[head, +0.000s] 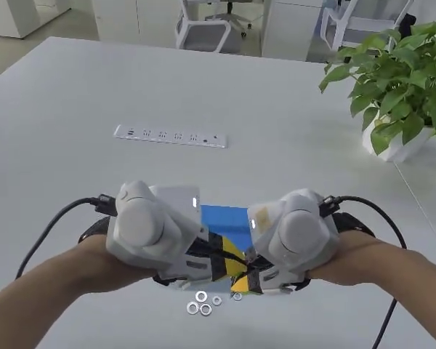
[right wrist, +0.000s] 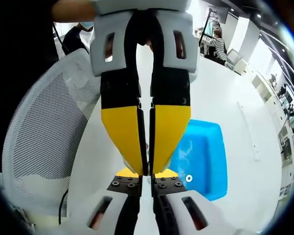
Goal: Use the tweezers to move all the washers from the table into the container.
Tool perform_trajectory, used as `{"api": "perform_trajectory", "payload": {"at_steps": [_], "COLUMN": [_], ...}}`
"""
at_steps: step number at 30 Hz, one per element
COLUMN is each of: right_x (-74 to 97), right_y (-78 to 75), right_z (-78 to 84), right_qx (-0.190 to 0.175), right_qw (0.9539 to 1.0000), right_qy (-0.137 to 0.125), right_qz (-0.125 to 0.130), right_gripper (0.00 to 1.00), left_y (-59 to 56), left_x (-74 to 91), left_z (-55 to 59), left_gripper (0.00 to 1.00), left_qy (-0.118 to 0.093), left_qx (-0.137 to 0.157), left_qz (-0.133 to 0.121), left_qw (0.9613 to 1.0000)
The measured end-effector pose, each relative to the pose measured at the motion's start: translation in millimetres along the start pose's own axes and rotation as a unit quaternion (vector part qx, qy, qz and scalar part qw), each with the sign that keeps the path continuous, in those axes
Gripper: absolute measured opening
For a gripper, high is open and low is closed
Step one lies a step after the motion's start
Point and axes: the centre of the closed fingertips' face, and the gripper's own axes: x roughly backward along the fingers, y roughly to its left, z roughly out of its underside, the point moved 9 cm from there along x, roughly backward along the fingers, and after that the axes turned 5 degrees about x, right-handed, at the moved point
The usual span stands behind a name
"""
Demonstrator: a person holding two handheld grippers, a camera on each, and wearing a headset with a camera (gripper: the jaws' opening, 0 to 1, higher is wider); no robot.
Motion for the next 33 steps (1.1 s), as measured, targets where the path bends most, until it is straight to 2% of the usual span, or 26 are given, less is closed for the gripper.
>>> {"api": "perform_trajectory", "payload": {"at_steps": [15, 24, 33], "right_x": [-11.7, -16.0, -16.9], "right_y": [1.0, 0.7, 0.7], "right_z": [17.4, 21.9, 22.5], "right_qx": [-0.003, -0.012, -0.014], "right_qw": [1.0, 0.9999, 0.9999], "right_qy": [0.005, 0.003, 0.001], "right_qz": [0.001, 0.004, 0.004], "right_gripper": [0.09, 0.09, 0.09], "left_y": [1.7, 4.8, 5.7], "left_x": [-10.4, -17.7, -20.3], "left_z": [13.6, 14.5, 14.7], "left_gripper": [0.06, 0.06, 0.06], "left_qy": [0.019, 0.03, 0.03], "left_qx": [0.012, 0.017, 0.022], "left_qz": [0.005, 0.014, 0.018], "left_qw": [0.9997, 0.9993, 0.9991]}}
